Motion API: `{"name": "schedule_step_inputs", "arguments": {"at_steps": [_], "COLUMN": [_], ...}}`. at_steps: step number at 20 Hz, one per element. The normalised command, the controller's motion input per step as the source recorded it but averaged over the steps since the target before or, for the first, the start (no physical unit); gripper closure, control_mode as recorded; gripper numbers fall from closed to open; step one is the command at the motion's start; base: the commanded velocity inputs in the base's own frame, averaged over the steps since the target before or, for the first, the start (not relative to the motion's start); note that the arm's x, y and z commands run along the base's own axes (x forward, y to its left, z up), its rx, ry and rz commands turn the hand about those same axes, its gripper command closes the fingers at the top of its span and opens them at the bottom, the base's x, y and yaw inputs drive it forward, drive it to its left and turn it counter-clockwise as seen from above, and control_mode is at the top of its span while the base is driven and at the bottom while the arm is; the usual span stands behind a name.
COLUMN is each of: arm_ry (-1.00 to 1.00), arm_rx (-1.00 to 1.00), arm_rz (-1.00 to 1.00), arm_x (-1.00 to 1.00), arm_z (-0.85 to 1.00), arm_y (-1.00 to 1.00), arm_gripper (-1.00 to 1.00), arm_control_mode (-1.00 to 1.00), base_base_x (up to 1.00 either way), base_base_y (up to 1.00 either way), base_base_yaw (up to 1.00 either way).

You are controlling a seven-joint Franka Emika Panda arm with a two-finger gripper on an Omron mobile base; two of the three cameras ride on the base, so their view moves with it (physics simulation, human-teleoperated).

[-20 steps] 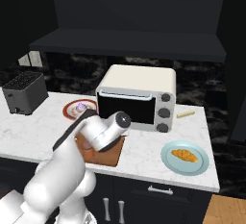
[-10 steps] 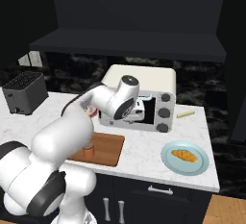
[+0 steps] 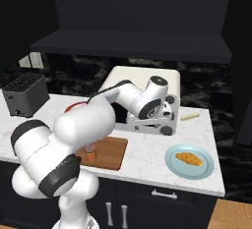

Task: From the different types of pastries on the counter, select a croissant and place it on the cutting board. Then retrieve a jar of jam from the cabinet and place it alongside the croissant on the cutting board.

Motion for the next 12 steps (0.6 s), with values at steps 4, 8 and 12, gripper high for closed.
{"name": "schedule_step_inputs", "arguments": {"at_steps": [4, 8, 12], "arm_ry": [-0.03, 0.00, 0.00], "arm_rx": [-0.02, 0.00, -0.08], "arm_rz": [0.06, -0.04, -0.03], "arm_x": [-0.01, -0.12, -0.34], "arm_z": [-0.09, -0.06, -0.58], "arm_y": [-1.00, -0.49, -0.66], "arm_gripper": [-1.00, -1.00, -1.00], "arm_control_mode": [-1.00, -1.00, -1.00], "base_base_x": [0.00, 0.00, 0.00], "base_base_y": [0.00, 0.00, 0.00], "base_base_yaw": [0.00, 0.00, 0.00]}}
